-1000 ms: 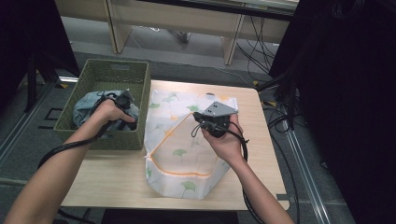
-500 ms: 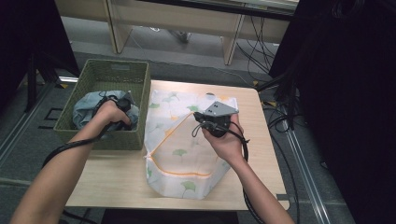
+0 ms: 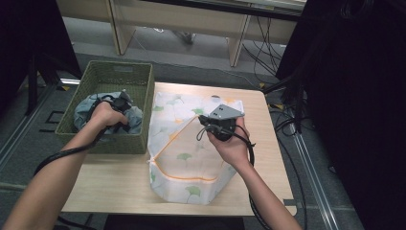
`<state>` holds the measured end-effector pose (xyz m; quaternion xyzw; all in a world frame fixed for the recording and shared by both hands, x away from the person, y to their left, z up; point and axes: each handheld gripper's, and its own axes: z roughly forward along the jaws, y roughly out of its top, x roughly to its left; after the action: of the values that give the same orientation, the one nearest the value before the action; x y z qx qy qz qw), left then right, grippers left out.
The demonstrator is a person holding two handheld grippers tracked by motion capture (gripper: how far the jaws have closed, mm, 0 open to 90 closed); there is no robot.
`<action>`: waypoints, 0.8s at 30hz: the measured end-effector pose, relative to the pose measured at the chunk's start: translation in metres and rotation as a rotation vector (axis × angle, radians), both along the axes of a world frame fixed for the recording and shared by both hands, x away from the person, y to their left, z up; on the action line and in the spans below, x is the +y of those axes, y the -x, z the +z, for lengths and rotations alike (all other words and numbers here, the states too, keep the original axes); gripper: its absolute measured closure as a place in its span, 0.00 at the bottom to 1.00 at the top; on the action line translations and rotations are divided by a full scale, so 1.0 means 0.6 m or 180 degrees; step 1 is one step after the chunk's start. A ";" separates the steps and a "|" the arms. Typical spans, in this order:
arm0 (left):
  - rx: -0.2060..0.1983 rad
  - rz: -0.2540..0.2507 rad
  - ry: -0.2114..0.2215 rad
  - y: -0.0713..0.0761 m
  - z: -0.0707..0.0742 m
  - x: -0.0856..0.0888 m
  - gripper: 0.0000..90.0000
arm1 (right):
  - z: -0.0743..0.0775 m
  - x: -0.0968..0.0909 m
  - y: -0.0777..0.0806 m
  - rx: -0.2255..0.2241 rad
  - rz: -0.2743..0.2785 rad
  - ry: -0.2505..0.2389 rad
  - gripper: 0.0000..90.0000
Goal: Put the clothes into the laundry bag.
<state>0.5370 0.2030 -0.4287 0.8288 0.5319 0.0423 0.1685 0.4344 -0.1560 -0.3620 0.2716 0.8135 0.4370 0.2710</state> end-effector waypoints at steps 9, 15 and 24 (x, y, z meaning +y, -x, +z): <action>-0.0749 0.0098 0.0288 0.026 0.038 0.019 0.92 | -0.002 0.000 -0.001 0.0006 0.0004 -0.0001 1.00; -0.1271 0.0217 0.0525 0.046 0.063 0.036 0.92 | -0.002 0.000 0.000 -0.0005 -0.0006 0.0000 1.00; -0.1846 0.0416 0.0807 0.068 0.088 0.062 0.92 | -0.005 0.003 0.000 0.0011 0.0000 0.0004 1.00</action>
<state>0.4959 0.2399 -0.3757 0.7187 0.5149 0.2208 0.4118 0.4344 -0.1544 -0.3647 0.2721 0.8143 0.4360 0.2698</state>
